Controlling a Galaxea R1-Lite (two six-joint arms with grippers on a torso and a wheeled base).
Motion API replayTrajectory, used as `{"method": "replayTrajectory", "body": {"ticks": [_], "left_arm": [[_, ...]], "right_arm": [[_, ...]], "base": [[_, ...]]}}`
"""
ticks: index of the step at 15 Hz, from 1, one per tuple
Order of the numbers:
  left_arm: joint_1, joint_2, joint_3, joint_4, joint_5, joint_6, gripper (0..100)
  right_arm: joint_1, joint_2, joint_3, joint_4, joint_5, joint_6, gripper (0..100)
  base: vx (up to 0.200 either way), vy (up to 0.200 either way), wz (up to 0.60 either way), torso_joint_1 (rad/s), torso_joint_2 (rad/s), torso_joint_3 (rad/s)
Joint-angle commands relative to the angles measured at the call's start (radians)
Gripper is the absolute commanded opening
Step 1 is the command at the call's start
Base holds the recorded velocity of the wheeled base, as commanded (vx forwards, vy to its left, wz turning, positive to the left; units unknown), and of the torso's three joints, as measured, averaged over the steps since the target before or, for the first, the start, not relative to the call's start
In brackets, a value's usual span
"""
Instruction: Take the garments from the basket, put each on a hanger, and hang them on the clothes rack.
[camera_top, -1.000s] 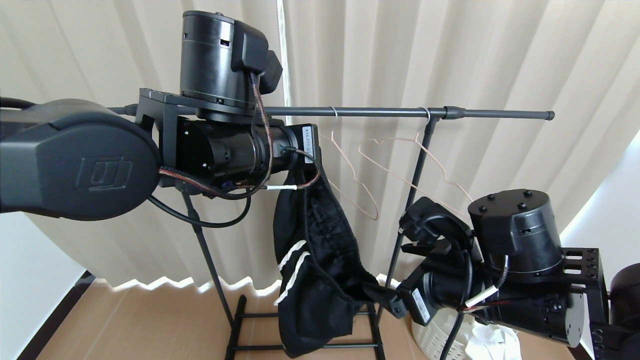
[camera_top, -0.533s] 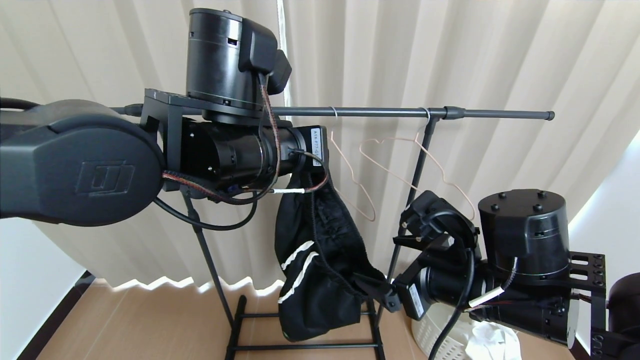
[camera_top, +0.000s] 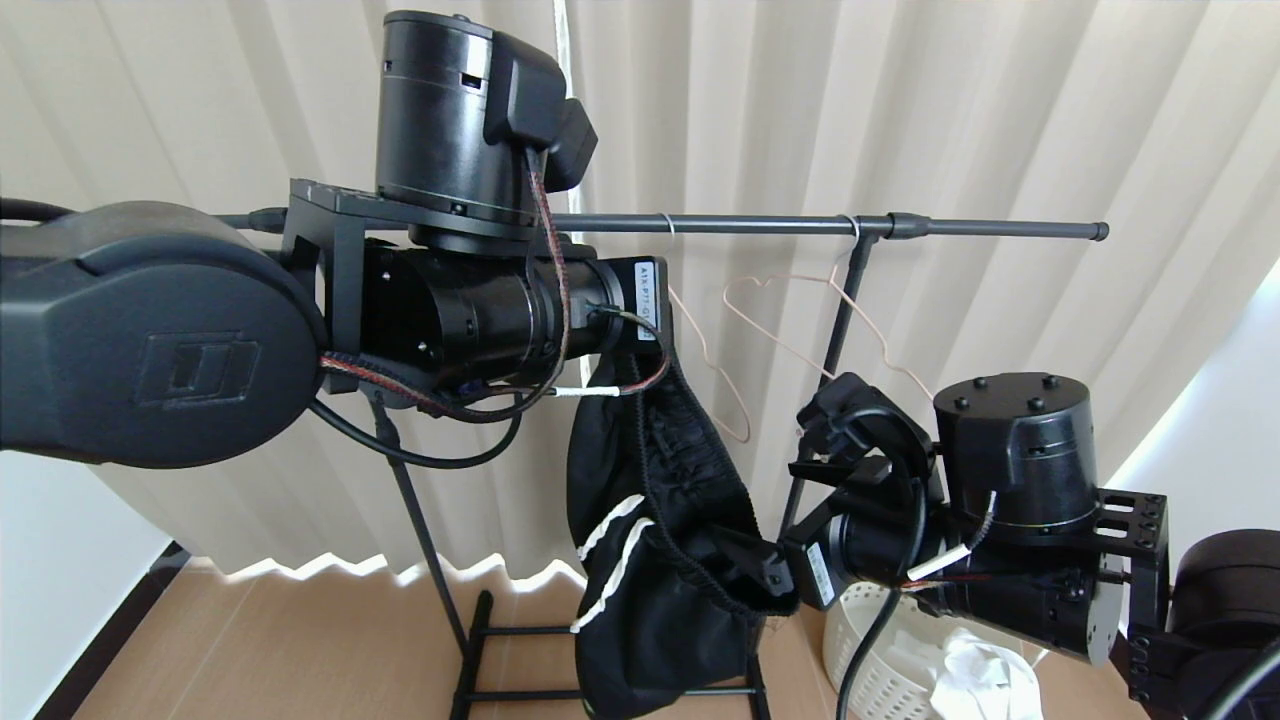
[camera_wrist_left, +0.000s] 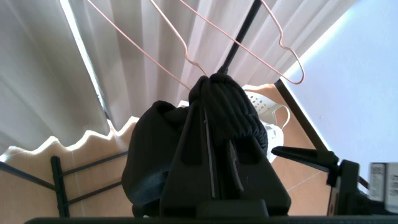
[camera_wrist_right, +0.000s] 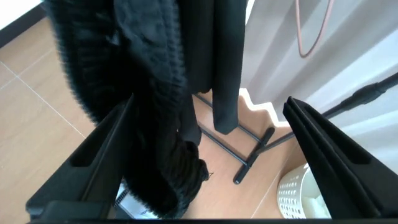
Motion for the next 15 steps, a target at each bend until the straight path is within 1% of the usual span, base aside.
{"method": "replayTrajectory", "body": {"ticks": [1,3,4,8,10,11,13,15], "left_arm": [[-0.002,-0.012,0.001,0.0,0.001,0.0,0],[-0.003,-0.022,0.007,0.0,0.001,-0.002,0],[-0.003,-0.025,0.014,0.0,0.001,-0.002,0],[-0.003,-0.028,0.024,-0.002,-0.001,-0.002,0],[-0.002,-0.031,0.027,0.0,-0.001,-0.008,0],[-0.002,-0.035,0.045,0.0,-0.001,-0.009,0],[0.003,-0.051,0.116,0.0,-0.007,-0.011,0],[0.008,-0.066,0.221,-0.008,-0.015,-0.014,0]], "right_arm": [[-0.006,0.026,-0.001,-0.001,0.0,0.0,100],[-0.006,0.037,-0.001,-0.002,-0.001,0.0,100],[-0.006,0.034,-0.001,-0.002,-0.001,0.0,0],[-0.006,0.04,-0.006,-0.03,-0.028,0.0,0],[-0.035,0.034,-0.009,-0.044,-0.031,-0.002,0],[-0.064,0.026,-0.015,-0.044,-0.032,-0.002,0],[-0.116,0.014,-0.03,-0.044,-0.034,-0.003,0],[-0.155,-0.006,-0.038,-0.044,-0.034,-0.006,0]], "base": [[0.0,0.0,0.0,0.0,0.0,0.0],[0.0,0.0,0.0,0.0,0.0,0.0],[0.0,0.0,0.0,0.0,0.0,0.0],[0.0,0.0,0.0,0.0,0.0,0.0],[0.0,0.0,0.0,0.0,0.0,0.0],[0.0,0.0,0.0,0.0,0.0,0.0],[0.0,0.0,0.0,0.0,0.0,0.0],[0.0,0.0,0.0,0.0,0.0,0.0]]}}
